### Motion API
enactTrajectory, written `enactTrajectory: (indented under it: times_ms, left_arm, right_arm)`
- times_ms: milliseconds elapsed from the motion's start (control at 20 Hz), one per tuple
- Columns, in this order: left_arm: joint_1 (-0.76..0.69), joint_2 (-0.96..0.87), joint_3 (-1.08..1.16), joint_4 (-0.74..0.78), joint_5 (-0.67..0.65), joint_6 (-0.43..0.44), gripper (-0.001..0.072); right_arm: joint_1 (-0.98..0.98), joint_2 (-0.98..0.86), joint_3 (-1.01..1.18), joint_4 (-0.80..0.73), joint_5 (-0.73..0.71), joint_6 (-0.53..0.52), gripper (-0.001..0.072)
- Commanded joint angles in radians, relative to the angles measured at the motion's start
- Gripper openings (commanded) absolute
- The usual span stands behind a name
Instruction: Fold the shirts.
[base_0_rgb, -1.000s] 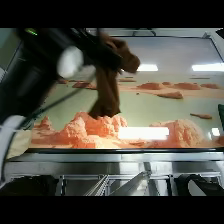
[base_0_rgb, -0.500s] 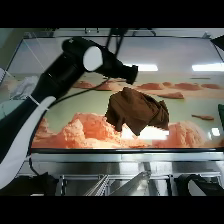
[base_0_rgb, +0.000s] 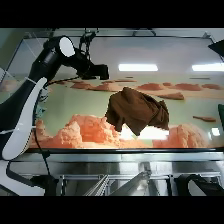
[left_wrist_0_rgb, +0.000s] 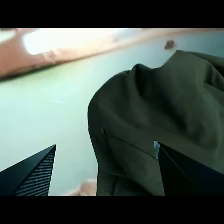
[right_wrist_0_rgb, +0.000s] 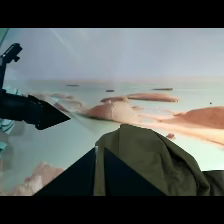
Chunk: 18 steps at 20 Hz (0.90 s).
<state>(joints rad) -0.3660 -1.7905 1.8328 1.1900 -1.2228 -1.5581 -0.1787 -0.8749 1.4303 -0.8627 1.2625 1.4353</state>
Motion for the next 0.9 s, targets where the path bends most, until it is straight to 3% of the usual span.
enactTrajectory:
  times_ms: [0, 50, 450, 750, 800, 850]
  left_arm:
    - [0.047, -0.13, 0.001, -0.212, -0.043, 0.119, 0.07]
    - [0.052, -0.167, 0.001, -0.242, -0.051, 0.131, 0.07]
    - [0.061, -0.312, 0.001, -0.354, -0.071, 0.219, 0.07]
    - [0.037, -0.325, 0.001, -0.355, -0.033, 0.219, 0.07]
    - [0.028, -0.329, 0.001, -0.354, -0.031, 0.219, 0.0684]
    - [0.02, -0.332, 0.001, -0.354, -0.028, 0.219, 0.0616]
  right_arm:
    - [0.0, 0.0, 0.0, 0.0, 0.084, 0.002, 0.0342]
    - [0.0, 0.0, -0.001, 0.0, 0.097, 0.013, 0.038]
    - [0.001, 0.0, -0.001, 0.0, 0.108, 0.035, 0.0371]
    - [0.001, 0.0, -0.001, 0.003, 0.108, 0.035, 0.037]
    - [0.001, 0.0, -0.001, 0.003, 0.109, 0.035, 0.037]
    - [0.001, 0.0, -0.001, 0.003, 0.108, 0.035, 0.037]
